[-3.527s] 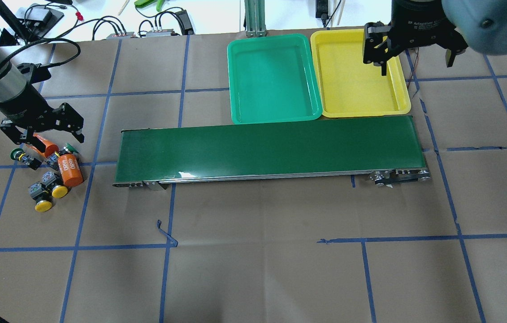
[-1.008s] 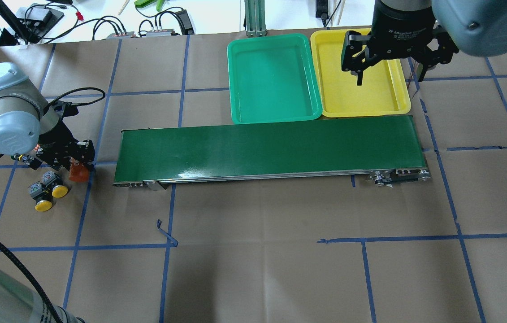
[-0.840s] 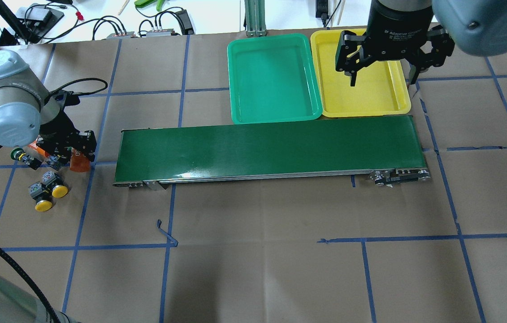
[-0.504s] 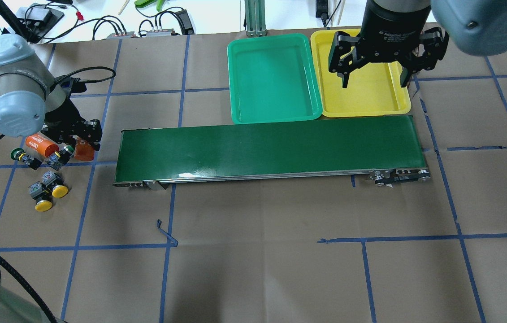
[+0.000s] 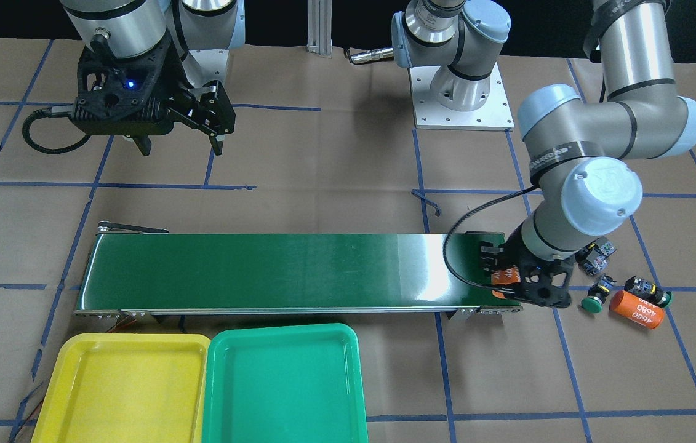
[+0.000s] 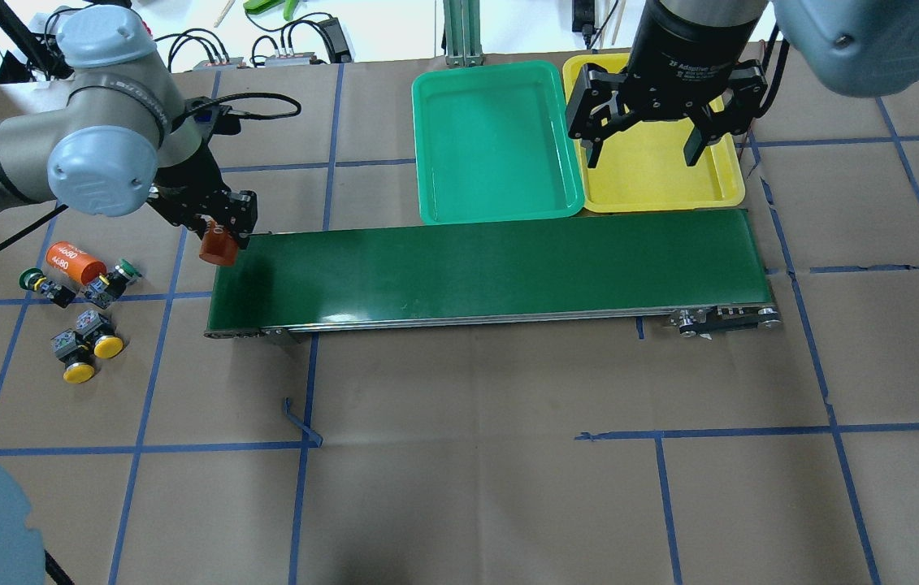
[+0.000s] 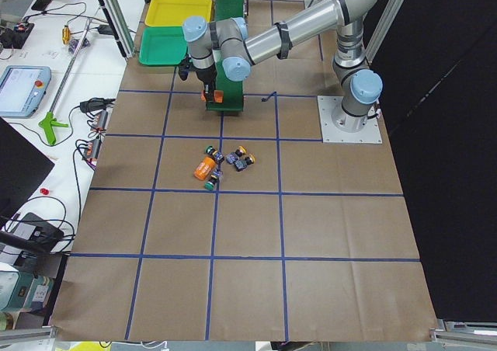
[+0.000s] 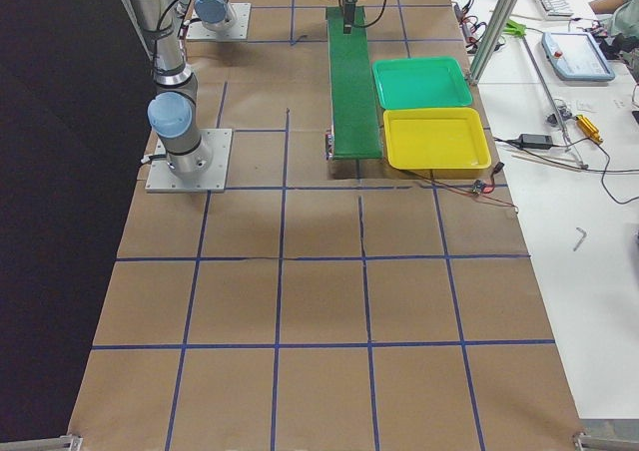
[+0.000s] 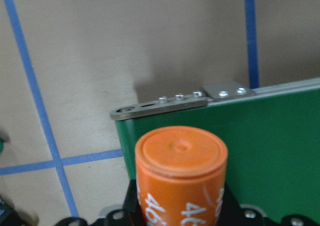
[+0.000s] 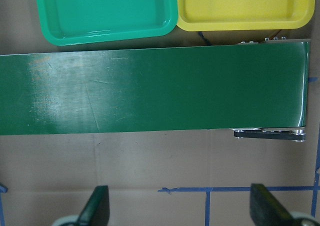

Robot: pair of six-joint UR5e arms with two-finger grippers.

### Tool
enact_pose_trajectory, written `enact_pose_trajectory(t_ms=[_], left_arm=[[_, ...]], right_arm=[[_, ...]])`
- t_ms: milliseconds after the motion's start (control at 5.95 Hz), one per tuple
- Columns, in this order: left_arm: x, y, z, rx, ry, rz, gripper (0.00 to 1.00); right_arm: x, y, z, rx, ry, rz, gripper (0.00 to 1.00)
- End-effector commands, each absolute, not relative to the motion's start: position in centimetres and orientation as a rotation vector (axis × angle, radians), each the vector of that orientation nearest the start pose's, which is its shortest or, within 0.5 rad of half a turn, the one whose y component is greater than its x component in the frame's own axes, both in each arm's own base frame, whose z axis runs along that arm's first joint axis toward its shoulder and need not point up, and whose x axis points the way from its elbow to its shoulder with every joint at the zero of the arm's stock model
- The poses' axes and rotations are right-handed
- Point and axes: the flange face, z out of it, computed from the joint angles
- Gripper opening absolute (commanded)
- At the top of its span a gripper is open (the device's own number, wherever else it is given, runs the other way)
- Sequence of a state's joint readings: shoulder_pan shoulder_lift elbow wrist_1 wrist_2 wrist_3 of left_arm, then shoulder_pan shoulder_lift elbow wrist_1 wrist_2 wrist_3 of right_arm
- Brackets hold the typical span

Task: Sort buttons by color to trays
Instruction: 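Lower the orange cell onto the conveyor and open the left gripper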

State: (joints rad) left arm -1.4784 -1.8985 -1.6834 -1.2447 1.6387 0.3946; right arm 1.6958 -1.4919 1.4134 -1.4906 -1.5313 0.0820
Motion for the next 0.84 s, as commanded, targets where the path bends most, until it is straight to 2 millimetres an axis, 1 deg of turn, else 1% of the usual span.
enact_pose_trajectory(t_ms=[0, 168, 336, 504, 672], left_arm=[[-11.8, -57.4, 28.9, 1.328, 2.818, 0.221, 0.07], [-12.0, -57.6, 29.3, 1.739, 2.580, 0.220, 0.08], [-12.2, -57.1, 29.0, 2.032, 2.368, 0.245, 0.08], [-12.3, -56.5, 27.4, 2.202, 2.242, 0.282, 0.09], [-12.2, -55.9, 25.7, 2.260, 2.194, 0.296, 0.11]], right_arm=[[21.0, -50.9, 50.7, -0.425, 3.003, 0.032, 1.00], [21.1, -50.8, 50.6, -0.678, 2.949, 0.027, 1.00], [21.5, -50.5, 50.4, -1.018, 2.846, 0.021, 1.00], [21.5, -50.2, 48.1, -1.409, 2.663, 0.044, 1.00], [21.2, -49.4, 45.0, -1.642, 2.501, 0.117, 1.00]])
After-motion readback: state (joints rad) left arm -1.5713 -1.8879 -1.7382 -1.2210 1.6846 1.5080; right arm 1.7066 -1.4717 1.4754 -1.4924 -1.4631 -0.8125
